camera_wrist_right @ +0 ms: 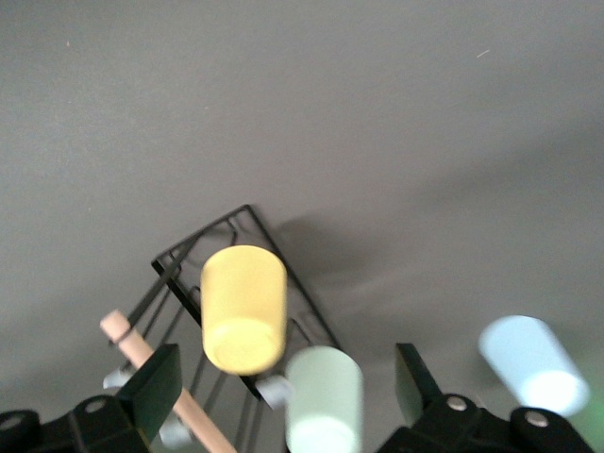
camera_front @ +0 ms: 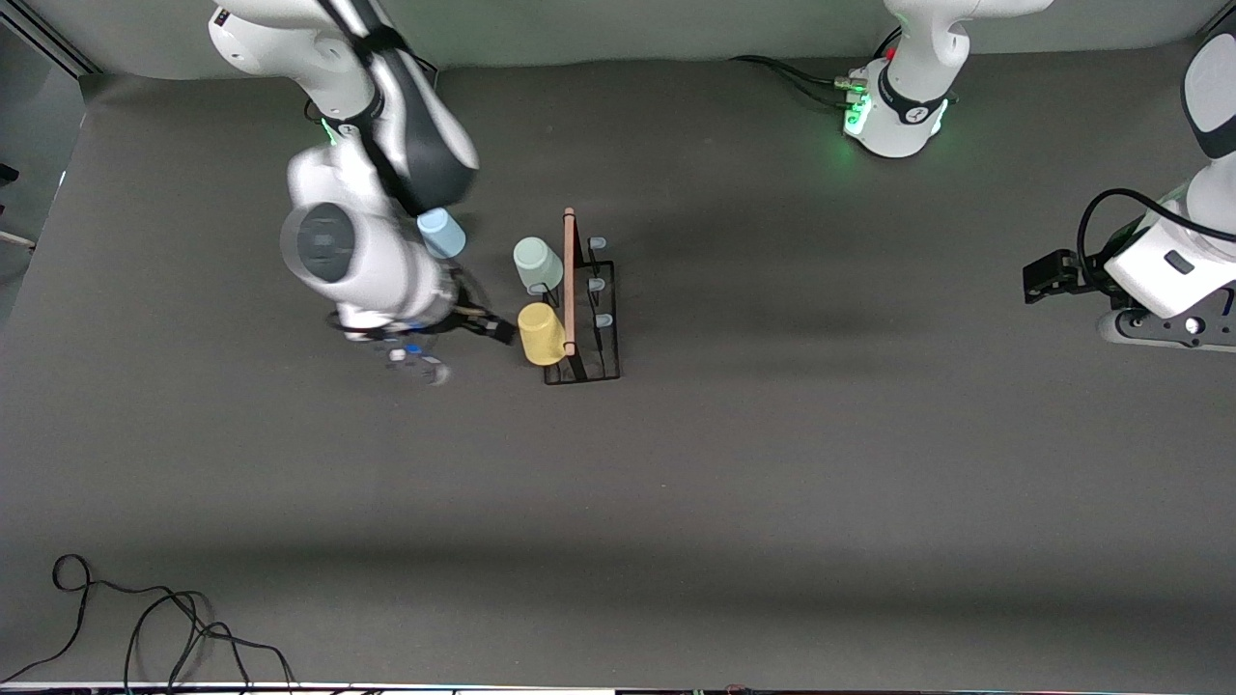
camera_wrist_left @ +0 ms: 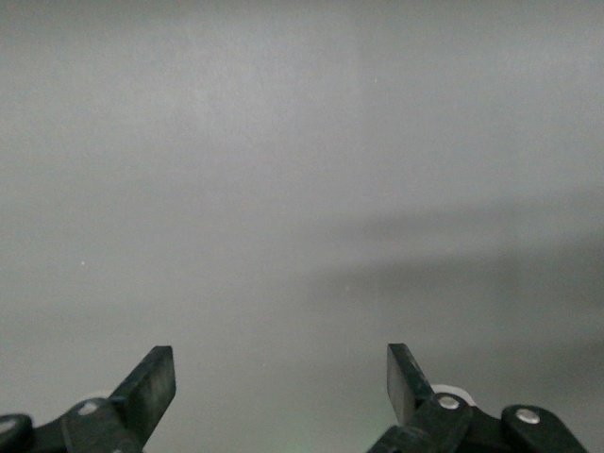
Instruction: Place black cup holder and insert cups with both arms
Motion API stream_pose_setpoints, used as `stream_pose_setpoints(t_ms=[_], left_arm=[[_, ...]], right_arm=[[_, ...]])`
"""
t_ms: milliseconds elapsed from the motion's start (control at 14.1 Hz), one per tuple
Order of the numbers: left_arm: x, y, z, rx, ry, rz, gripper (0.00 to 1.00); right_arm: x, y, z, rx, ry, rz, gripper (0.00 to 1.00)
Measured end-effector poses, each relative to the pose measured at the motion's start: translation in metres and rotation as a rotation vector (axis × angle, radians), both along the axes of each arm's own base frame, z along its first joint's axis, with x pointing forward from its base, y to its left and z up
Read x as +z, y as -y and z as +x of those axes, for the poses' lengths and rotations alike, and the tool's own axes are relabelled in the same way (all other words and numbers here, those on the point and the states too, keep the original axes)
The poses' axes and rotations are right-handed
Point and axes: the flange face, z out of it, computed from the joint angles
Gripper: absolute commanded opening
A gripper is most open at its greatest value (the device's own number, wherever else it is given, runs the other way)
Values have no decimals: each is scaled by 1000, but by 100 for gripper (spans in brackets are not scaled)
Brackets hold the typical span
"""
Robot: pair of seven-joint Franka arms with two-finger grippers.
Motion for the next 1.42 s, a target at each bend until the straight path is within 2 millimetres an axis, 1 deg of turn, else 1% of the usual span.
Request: stream_pose_setpoints(t_ms=[142,283,354,425,567,638,709,780,992,1134,1417], left_arm=[[-2,5,0,21,-2,2,100],[-7,14,-1,28,-7,4,100],[-9,18,-1,31,-7,5,100],[-9,22,-1,33,-5,6,100],[-9,26,-1,33,3,5,100],[-8,26,0,34,8,5,100],[-7,26,1,35,21,3,100],[-5,25,3,37,44,1,100],[4,21,7,42,96,-4,100],[12,20,5,41,114,-6,100],[24,18,0,36,136,-8,100]], right_arm=[[62,54,14,60,-10,20,100],[110,109,19,126,-5,42,100],[130,135,19,160,5,52,100],[149,160,18,195,16,59,100],[175,209,14,268,42,50,100],[183,228,11,306,52,34,100],[186,240,11,333,55,16,100],[186,244,11,348,53,-1,100],[178,235,17,361,52,-32,100],[173,230,20,364,42,-44,100],[170,228,21,368,36,-50,100]])
